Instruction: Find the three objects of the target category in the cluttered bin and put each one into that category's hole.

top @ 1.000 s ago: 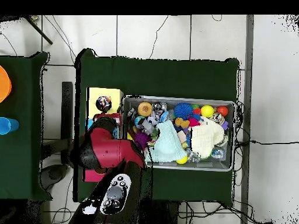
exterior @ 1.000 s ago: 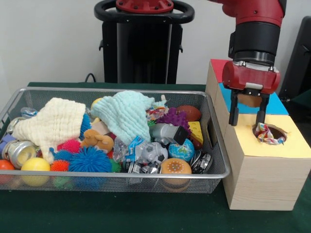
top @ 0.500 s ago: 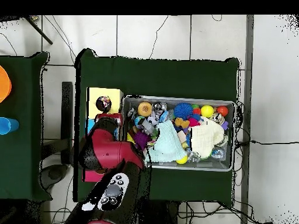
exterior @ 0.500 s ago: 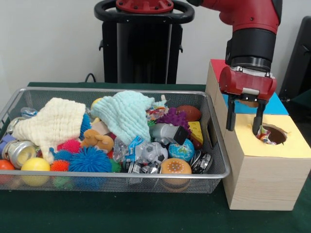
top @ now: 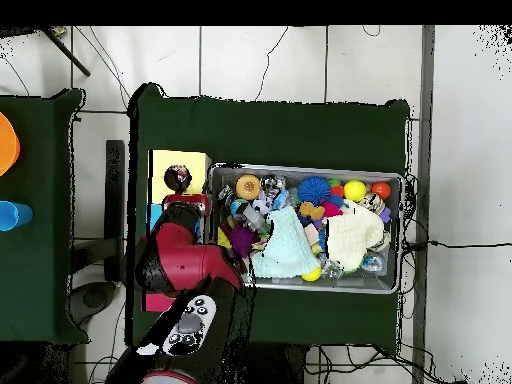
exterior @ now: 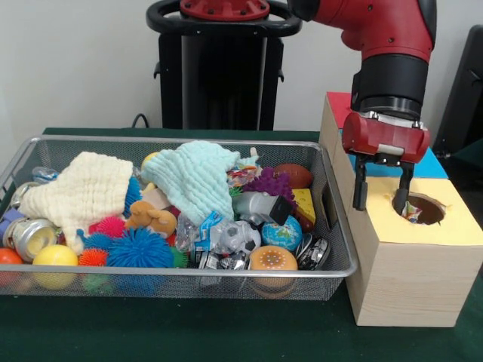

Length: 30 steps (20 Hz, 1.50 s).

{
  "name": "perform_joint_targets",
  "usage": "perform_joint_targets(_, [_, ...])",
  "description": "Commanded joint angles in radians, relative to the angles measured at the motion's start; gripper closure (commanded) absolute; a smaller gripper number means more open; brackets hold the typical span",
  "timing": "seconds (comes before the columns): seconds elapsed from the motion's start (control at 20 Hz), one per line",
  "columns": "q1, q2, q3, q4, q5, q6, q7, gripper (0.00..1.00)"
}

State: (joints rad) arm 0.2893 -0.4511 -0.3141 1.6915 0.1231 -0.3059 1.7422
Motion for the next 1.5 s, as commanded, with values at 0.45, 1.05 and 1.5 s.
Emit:
perform_joint_targets(0.45, [-0.199, -0.116, 0.274, 0.144, -0.092, 0.257, 0.127, 0.0])
perform_joint_targets(1.05, [-0.229, -0.204, 0.292, 0.19, -0.102, 0.482, 0.053, 0.0])
perform_joint_targets(1.5, [-0.317, -0.362, 0.394, 0.259, -0.085, 0.666, 0.011, 0.0])
